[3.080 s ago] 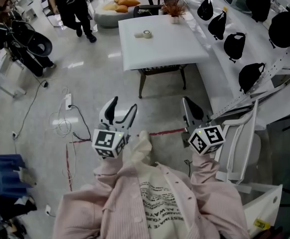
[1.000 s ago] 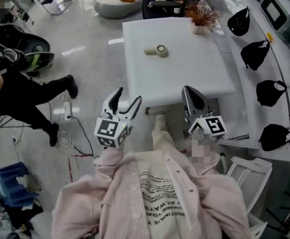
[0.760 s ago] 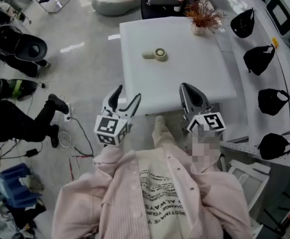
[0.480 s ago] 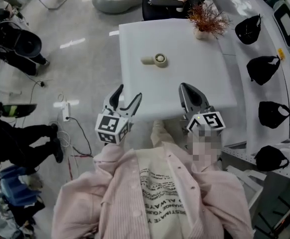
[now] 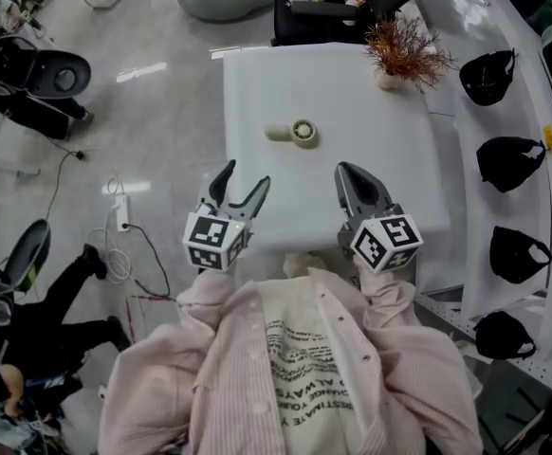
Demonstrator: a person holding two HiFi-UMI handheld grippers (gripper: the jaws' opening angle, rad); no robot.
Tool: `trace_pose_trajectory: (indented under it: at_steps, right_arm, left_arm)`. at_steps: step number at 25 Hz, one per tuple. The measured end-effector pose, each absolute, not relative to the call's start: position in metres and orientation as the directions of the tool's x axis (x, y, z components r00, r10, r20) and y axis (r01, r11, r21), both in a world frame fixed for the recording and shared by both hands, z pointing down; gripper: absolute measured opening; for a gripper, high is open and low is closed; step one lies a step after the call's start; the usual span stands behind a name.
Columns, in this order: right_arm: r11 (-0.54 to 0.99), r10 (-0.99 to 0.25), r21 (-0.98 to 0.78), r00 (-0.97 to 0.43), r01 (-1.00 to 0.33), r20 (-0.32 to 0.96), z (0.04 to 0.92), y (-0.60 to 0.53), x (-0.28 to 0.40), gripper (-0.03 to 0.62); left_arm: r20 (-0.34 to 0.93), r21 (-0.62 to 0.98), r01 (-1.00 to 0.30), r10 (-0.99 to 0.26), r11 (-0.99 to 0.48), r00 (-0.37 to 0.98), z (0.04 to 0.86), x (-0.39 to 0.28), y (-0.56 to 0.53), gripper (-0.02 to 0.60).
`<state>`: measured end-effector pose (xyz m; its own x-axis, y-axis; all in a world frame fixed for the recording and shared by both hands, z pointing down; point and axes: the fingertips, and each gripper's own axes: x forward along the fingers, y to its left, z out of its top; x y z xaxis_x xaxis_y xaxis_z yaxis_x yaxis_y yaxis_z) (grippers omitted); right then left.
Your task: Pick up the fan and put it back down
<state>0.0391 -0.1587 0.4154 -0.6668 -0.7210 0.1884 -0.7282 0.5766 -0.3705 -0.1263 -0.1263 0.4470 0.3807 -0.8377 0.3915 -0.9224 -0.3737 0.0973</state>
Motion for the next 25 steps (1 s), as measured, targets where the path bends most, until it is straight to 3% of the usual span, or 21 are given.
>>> trace_pose_trajectory:
  at_steps: [14, 25]
  right_arm:
    - [0.549, -0.695, -0.418, -0.673, -0.724, 0.253, 0.449, -0.202, 0.024, 0.000]
    - [0.448, -0.723, -0.456, -0.612, -0.768, 0.320, 0.486, -0.229, 0.018, 0.000]
  left_arm:
    - [0.474, 0.068, -0.913, -0.792, -0.403, 0.385, 0.481, -0.136, -0.184, 0.281]
    - [0.589, 0.008, -0.799, -0.643, -0.602, 0.490, 0.528, -0.122, -0.237, 0.281]
